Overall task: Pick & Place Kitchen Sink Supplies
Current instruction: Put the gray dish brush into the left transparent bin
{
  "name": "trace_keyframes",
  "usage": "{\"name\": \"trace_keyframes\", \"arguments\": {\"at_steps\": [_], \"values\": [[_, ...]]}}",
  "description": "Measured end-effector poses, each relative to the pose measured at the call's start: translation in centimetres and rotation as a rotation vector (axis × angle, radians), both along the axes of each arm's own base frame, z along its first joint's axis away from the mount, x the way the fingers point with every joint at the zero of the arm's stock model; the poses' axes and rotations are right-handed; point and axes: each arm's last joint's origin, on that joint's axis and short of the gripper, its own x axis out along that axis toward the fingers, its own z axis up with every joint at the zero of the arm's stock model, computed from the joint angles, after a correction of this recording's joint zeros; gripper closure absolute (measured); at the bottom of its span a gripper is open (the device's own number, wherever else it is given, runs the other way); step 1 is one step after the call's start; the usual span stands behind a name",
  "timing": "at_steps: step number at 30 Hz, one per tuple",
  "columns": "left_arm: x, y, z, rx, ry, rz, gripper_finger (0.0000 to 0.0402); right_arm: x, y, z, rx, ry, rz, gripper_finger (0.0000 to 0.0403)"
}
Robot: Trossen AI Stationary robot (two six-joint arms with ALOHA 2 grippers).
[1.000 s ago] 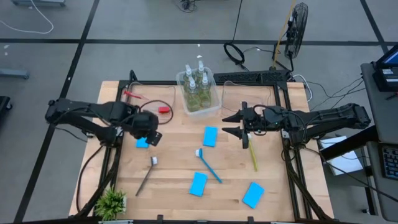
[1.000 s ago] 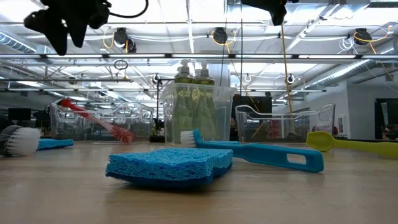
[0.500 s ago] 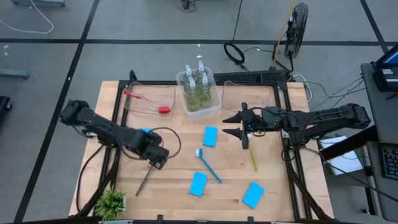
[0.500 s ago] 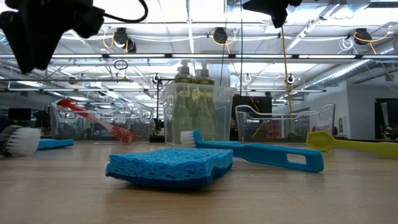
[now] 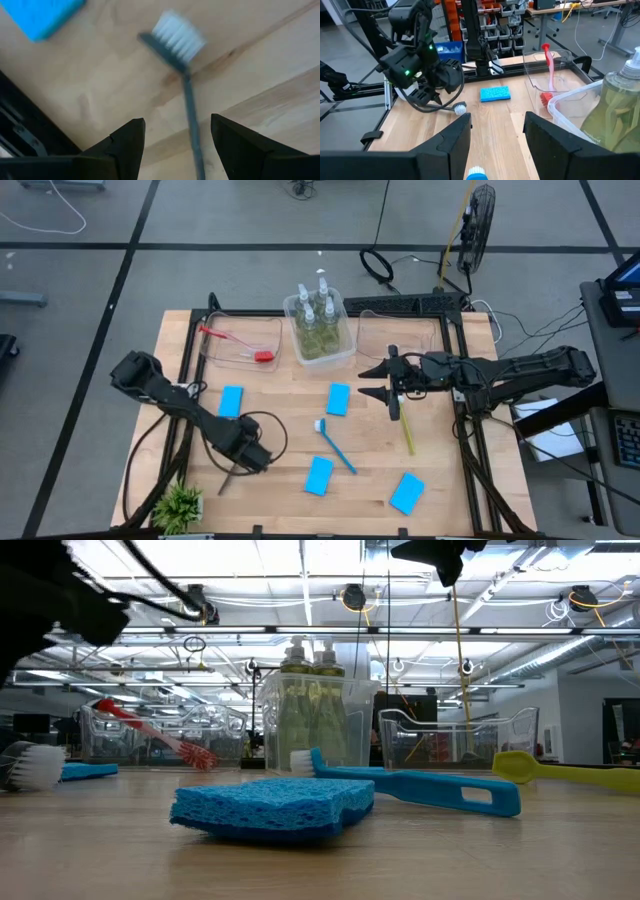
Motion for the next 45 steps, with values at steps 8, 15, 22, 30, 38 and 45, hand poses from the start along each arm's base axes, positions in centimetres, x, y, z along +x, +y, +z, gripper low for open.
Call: {"name": "trace_keyframes", "arguments": {"at_steps": [8,15,22,30,38,45], "values": [[-0.9,-1.3,-2.2,-0.052,-0.067,0.037,0.0172,0.0,0.0,0.0,0.000,0.000,0.000,0.0232],[-1.7,-1.0,-3.5,-0.041,-0.061,0.062,0.0172,0.0,0.0,0.0,0.001,-0.001,0.000,0.0232],[-1.9,-0.9,-4.8,-0.099,-0.097,0.035,0.0172,0.0,0.0,0.0,0.001,-0.001,0.000,0.0232],[-2.0,-1.0,-5.0,-0.127,-0.092,0.007,0.0233,0.0,0.0,0.0,0.001,-0.005,-0.001,0.0232],[-1.7,-1.2,-5.1,-0.150,-0.113,0.007,0.0379,0.0,0.0,0.1,0.001,-0.009,-0.003,0.0232],[-1.5,-0.9,-4.8,-0.187,-0.111,0.010,0.0376,0.0,0.0,0.1,0.001,-0.009,-0.003,0.0232]]}}
